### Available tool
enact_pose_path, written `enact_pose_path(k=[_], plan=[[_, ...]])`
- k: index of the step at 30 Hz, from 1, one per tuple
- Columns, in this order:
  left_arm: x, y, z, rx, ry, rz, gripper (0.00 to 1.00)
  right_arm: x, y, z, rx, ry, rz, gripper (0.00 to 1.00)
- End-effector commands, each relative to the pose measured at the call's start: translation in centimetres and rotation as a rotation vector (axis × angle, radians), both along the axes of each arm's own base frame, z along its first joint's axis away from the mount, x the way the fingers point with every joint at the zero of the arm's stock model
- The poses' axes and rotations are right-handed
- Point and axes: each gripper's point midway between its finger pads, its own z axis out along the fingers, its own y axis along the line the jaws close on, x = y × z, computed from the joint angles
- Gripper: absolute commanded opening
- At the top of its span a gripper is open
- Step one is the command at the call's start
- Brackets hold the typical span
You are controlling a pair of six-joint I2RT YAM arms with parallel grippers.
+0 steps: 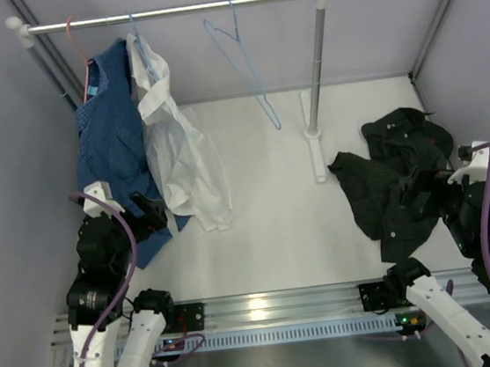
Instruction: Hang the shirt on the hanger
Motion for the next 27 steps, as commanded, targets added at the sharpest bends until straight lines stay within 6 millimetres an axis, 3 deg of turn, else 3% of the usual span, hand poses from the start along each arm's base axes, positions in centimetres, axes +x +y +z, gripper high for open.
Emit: enact_pose_path(k=[1,4,8,9,11,12,14,15,17,20,23,24,27], plan=[[0.5,-0.2,1.2,-0.023,-0.055,0.0,0.98,0.4,-0.4,-0.6,-0.007,0.027,-0.039,0.99],[0.4,-0.2,1.2,-0.023,-0.056,0.001,0.98,0.8,0.1,-0.5,0.014,0.011,-0.024,0.99],[0.5,-0.3,1.1,-0.023,-0.056,-0.005,0.98,2.4,4.1,0.1,0.089,-0.044,0.16,0.99],[0.6,-0.3,1.1,-0.024,-0.054,-0.006,0.98,3.4,4.8,-0.8,0.114,-0.023,0.166,1.0],[0.6,-0.4,1.0,-0.023,-0.048,-0.013,0.98,5.4,5.0,-0.6,0.133,-0.041,0.133,0.99],[0.7,-0.5,0.9,-0.023,-0.047,-0.014,0.98,7.1,5.0,-2.2,0.123,0.022,0.087,1.0],[0.7,-0.6,1.0,-0.026,-0.049,-0.02,0.98,9.2,3.3,-3.5,0.065,0.075,-0.05,0.99],[0.7,-0.6,1.0,-0.025,-0.049,-0.022,0.98,11.2,2.7,-5.1,0.023,0.157,-0.106,1.0],[0.7,-0.8,0.9,-0.027,-0.049,-0.031,0.98,12.8,1.0,-6.1,-0.01,0.212,-0.203,0.99],[0.7,-1.0,0.9,-0.028,-0.047,-0.043,0.98,15.5,-4.3,-8.8,0.013,0.277,-0.478,0.99],[0.7,-1.3,0.8,-0.027,-0.044,-0.056,0.98,17.0,-6.9,-10.2,0.034,0.304,-0.56,0.99],[0.7,-1.3,0.9,-0.027,-0.047,-0.059,0.98,17.9,-9.1,-11.0,0.042,0.32,-0.614,1.0],[0.6,-1.6,0.9,-0.028,-0.048,-0.074,0.98,19.8,-11.3,-12.8,0.009,0.392,-0.659,0.99]])
